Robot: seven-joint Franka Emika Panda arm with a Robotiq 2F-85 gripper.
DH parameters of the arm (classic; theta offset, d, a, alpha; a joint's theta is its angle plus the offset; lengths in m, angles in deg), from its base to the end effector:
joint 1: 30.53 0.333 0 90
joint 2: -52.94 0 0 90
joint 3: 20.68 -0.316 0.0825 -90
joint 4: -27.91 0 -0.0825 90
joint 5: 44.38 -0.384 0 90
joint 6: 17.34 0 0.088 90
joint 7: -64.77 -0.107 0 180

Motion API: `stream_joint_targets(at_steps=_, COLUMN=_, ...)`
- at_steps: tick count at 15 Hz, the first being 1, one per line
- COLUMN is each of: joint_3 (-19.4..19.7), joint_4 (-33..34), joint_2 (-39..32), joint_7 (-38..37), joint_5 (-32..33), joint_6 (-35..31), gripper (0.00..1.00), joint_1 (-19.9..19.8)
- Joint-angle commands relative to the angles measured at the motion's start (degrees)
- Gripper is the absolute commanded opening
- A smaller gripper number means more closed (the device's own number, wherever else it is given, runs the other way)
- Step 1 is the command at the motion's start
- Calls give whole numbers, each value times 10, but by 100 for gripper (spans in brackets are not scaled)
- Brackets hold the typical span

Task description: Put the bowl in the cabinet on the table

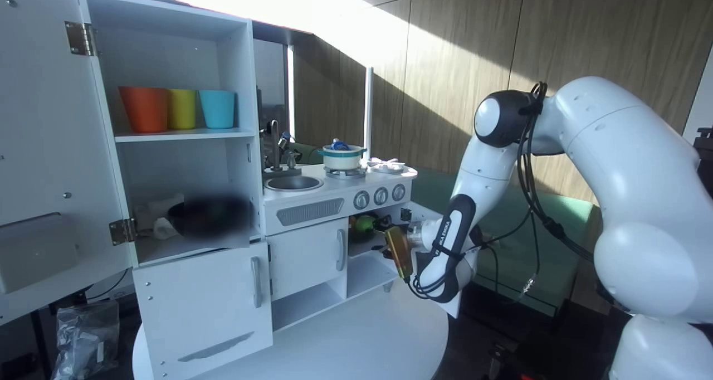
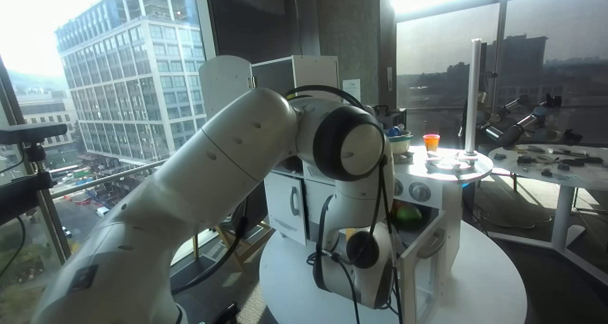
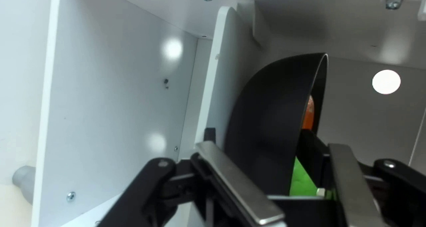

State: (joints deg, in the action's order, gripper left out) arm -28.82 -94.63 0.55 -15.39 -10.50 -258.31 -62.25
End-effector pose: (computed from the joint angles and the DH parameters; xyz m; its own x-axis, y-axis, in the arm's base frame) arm 0.5164 -0.1492 0.1326 0.1818 -0.9762 0.1185 -0.3344 -0.1747 -0.9261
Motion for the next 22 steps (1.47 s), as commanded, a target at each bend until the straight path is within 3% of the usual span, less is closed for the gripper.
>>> stream_joint_targets(at_steps=1, joint_3=10, joint_4=-4, joint_2=18, joint_7=-7, joint_5=-1, joint_6=-15, gripper=77, joint_1=15)
stream_joint_targets(at_steps=4, joint_3=9, joint_4=1, joint_2=21, joint_7=-7, joint_5=-4, joint_6=-11, gripper=77, joint_1=24)
stream_joint_targets(at_steps=9, joint_3=9, joint_4=13, joint_2=26, joint_7=-14, joint_5=-6, joint_6=0, gripper=95, joint_1=33)
stream_joint_targets(at_steps=10, joint_3=9, joint_4=14, joint_2=27, joint_7=-16, joint_5=-5, joint_6=6, gripper=66, joint_1=33)
stream_joint_targets(at_steps=12, joint_3=10, joint_4=16, joint_2=27, joint_7=-17, joint_5=-5, joint_6=7, gripper=59, joint_1=33)
stream_joint_targets(at_steps=17, joint_3=12, joint_4=20, joint_2=23, joint_7=-17, joint_5=-5, joint_6=12, gripper=18, joint_1=30)
stream_joint_targets(at_steps=21, joint_3=18, joint_4=13, joint_2=24, joint_7=-13, joint_5=-11, joint_6=10, gripper=10, joint_1=30)
stream_joint_targets(at_steps=22, joint_3=20, joint_4=9, joint_2=25, joint_7=-11, joint_5=-14, joint_6=7, gripper=13, joint_1=29)
